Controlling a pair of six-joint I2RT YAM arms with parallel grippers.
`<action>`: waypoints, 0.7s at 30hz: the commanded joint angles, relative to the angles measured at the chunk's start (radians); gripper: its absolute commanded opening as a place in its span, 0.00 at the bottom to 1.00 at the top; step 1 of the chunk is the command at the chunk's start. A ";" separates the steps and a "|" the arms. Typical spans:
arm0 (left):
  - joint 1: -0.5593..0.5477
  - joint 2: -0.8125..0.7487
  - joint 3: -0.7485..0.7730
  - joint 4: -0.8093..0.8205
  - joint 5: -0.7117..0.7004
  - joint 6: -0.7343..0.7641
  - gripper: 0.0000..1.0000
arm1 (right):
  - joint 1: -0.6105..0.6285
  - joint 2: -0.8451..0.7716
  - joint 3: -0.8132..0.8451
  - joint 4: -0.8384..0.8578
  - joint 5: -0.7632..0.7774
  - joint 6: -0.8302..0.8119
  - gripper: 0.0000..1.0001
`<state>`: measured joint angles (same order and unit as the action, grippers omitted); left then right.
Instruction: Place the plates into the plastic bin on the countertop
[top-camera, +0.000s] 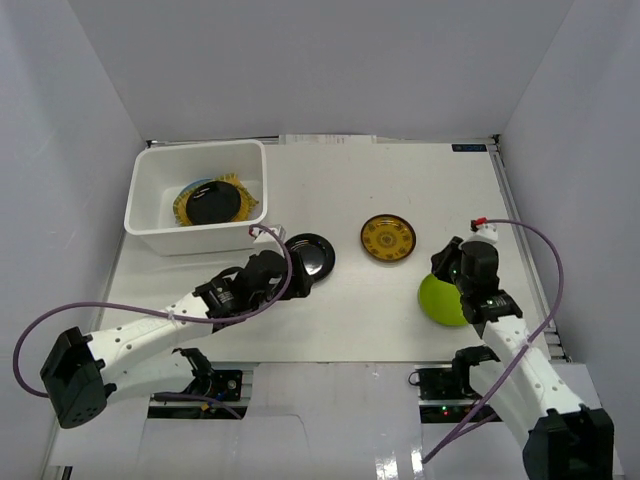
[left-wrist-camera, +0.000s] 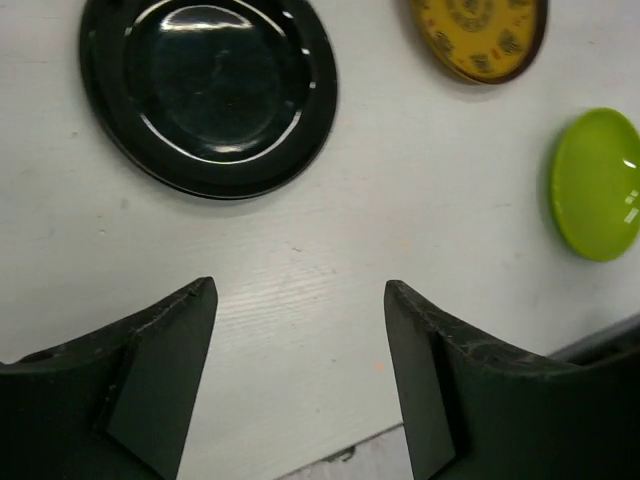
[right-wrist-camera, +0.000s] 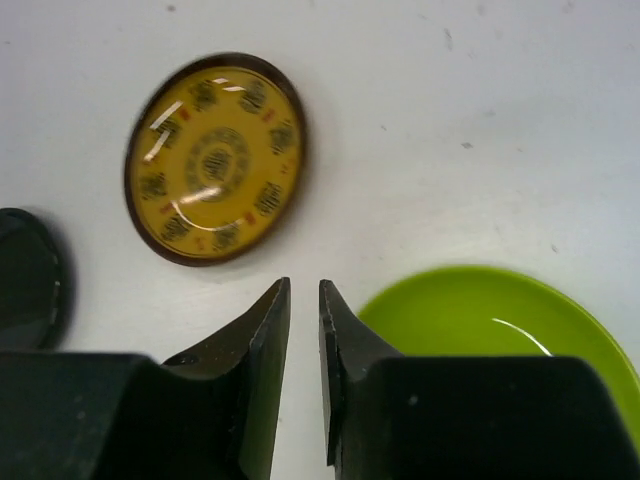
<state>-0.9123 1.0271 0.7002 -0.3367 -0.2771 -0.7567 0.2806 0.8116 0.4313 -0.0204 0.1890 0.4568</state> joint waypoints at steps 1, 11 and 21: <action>-0.017 -0.005 -0.068 0.037 -0.213 -0.075 0.80 | -0.142 -0.089 -0.045 -0.069 -0.202 0.013 0.25; 0.041 0.168 -0.102 0.206 -0.197 -0.141 0.86 | -0.187 0.184 0.024 0.089 -0.376 0.013 0.46; 0.162 0.318 -0.099 0.355 -0.165 -0.165 0.79 | -0.190 0.362 0.040 0.253 -0.502 0.045 0.54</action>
<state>-0.7746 1.3430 0.5915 -0.0647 -0.4557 -0.9039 0.0944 1.1439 0.4446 0.1173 -0.2386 0.4763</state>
